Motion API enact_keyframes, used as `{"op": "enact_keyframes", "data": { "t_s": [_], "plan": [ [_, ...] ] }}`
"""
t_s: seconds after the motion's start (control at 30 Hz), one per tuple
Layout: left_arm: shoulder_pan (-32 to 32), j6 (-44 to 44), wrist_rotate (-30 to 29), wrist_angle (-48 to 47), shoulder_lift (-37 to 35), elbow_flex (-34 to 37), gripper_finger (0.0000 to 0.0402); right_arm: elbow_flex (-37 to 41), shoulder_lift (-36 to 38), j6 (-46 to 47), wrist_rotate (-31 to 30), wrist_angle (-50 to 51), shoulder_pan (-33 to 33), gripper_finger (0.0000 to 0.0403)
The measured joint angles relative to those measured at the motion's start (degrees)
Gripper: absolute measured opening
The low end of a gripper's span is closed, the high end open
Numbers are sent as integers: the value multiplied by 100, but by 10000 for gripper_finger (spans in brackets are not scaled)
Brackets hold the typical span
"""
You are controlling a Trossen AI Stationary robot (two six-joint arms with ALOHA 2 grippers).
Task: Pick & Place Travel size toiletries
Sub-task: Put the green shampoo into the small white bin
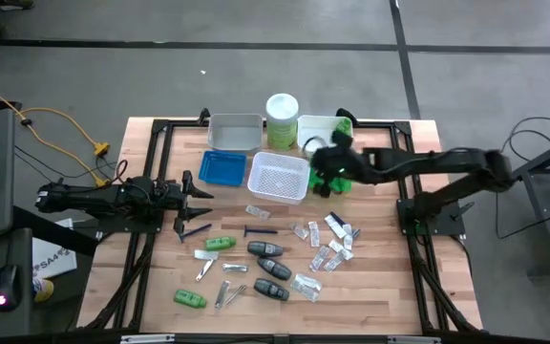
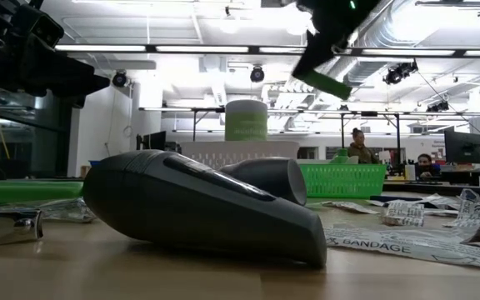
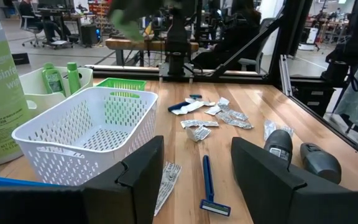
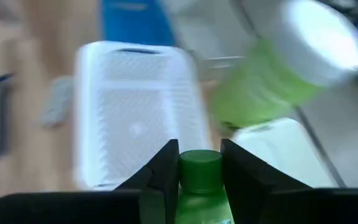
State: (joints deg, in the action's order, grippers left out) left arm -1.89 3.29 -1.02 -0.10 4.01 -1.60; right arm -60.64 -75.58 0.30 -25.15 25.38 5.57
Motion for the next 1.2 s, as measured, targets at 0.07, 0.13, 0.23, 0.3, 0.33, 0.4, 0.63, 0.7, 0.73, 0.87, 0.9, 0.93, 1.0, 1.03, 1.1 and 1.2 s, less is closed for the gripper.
{"op": "enact_keyframes", "data": {
  "t_s": [0.07, 0.13, 0.23, 0.3, 0.33, 0.4, 0.63, 0.7, 0.73, 0.87, 0.9, 0.93, 1.0, 1.03, 1.1, 1.2],
  "plan": [
    [0, 0, 0, 0, 0, 1, 188, 693, 357, -4, -42, -1042, 281, 89],
    [0, 0, 0, 0, -2, 2, 188, 1335, 610, -7, -41, -2163, 566, 89],
    [0, 2, 0, 0, 0, 0, 188, 2116, 737, 36, -60, -3844, 971, 89],
    [0, 1, 0, 0, -1, 0, 188, 2529, 688, 126, -112, -4814, 1211, 91],
    [0, 0, 0, 0, -2, 2, 188, 2681, 628, 144, -140, -5227, 1310, 91],
    [0, 0, 0, 0, -1, 1, 188, 2917, 431, 148, -292, -5971, 1477, 91],
    [0, 0, 0, 0, -2, 2, 188, 3171, -521, 287, -502, -7618, 1905, 91],
    [0, 2, 0, 0, 0, 2, 188, 3169, -863, 274, -536, -8046, 1985, 91],
    [0, 0, 0, 0, 0, 2, 188, 3169, -1029, 305, -583, -8212, 2027, 90],
    [0, 1, 0, -1, -1, 2, 188, 3169, -1696, 304, -849, -8928, 2196, 91],
    [0, 1, 0, 0, -1, 1, 188, 3169, -1855, 302, -915, -9129, 2254, 92],
    [0, 0, 0, 0, -2, 2, 188, 3169, -1997, 307, -949, -9269, 2329, 91],
    [0, 0, 0, -1, -1, 0, 188, 3169, -2250, 348, -950, -9565, 2479, 91],
    [0, 0, 0, 0, 0, 2, 188, 3169, -2356, 422, -952, -9725, 2545, 91],
    [0, 2, 0, -2, -1, 2, 188, 3169, -2541, 660, -950, -9941, 2675, 91],
    [0, 0, 0, -1, -2, 1, 188, 3169, -2749, 978, -931, -10045, 2808, 92]
  ]
}}
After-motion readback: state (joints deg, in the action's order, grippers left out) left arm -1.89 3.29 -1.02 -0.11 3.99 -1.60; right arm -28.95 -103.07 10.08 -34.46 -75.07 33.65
